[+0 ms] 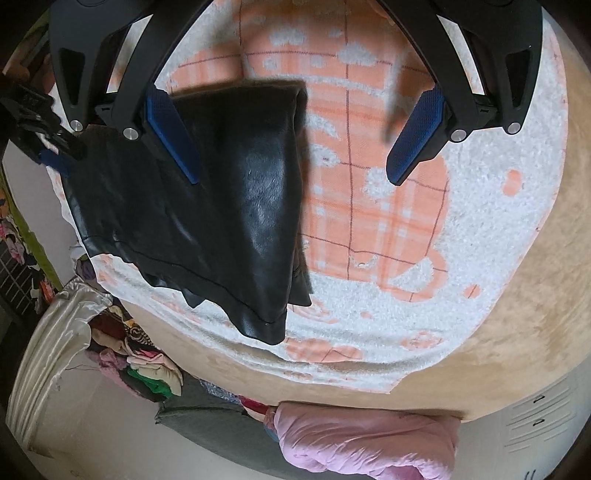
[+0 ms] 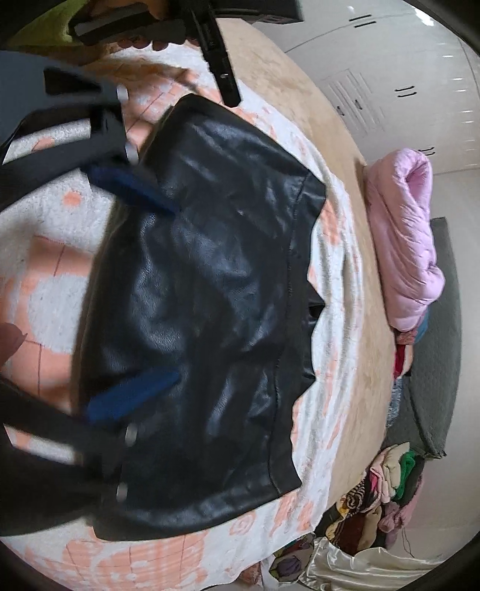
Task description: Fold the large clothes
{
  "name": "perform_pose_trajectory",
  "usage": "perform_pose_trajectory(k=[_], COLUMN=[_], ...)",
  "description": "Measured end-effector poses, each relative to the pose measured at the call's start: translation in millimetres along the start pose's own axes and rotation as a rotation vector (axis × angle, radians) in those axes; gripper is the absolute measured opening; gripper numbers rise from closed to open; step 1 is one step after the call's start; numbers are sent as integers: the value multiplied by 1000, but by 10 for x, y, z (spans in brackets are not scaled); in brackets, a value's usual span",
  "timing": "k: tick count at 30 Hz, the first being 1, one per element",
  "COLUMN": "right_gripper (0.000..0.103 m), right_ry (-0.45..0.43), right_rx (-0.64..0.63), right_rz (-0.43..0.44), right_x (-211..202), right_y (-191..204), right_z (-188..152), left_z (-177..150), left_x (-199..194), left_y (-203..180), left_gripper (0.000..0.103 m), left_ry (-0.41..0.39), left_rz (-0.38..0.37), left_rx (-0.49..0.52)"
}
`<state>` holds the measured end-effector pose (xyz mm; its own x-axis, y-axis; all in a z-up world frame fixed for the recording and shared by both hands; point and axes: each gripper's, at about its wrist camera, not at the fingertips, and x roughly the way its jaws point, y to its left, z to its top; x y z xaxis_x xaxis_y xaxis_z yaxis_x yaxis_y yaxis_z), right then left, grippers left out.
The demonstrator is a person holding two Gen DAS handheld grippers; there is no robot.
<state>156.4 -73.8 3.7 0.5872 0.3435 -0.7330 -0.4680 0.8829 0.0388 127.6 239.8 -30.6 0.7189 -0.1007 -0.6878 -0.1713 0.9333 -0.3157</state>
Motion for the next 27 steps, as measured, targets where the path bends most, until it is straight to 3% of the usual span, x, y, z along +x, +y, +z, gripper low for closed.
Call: perform_pose_trajectory(k=[2,6,13,19,24,27], right_gripper=[64,41,40,40,40,40], right_ry=[7,40,110,115,104,109], right_rx=[12,36,46,64,97,115], right_rz=[-5,0,-13,-2,50,87], right_x=[50,169,380,521,523,450], right_y=[5,-13,-17,-49,-129,-192], right_z=[1,-3,-65,-175,-202,-34], left_z=[59,181,448,655,766,784], left_x=[50,189,526,910,1225,1267], left_y=[-26,-141,-267,-181,-26,2], left_gripper=[93,93,93,93,93,87], left_ry=[5,28,75,147,225,215], left_rz=[7,2,23,57,-59,-102], left_rx=[11,47,106,109,16,-10])
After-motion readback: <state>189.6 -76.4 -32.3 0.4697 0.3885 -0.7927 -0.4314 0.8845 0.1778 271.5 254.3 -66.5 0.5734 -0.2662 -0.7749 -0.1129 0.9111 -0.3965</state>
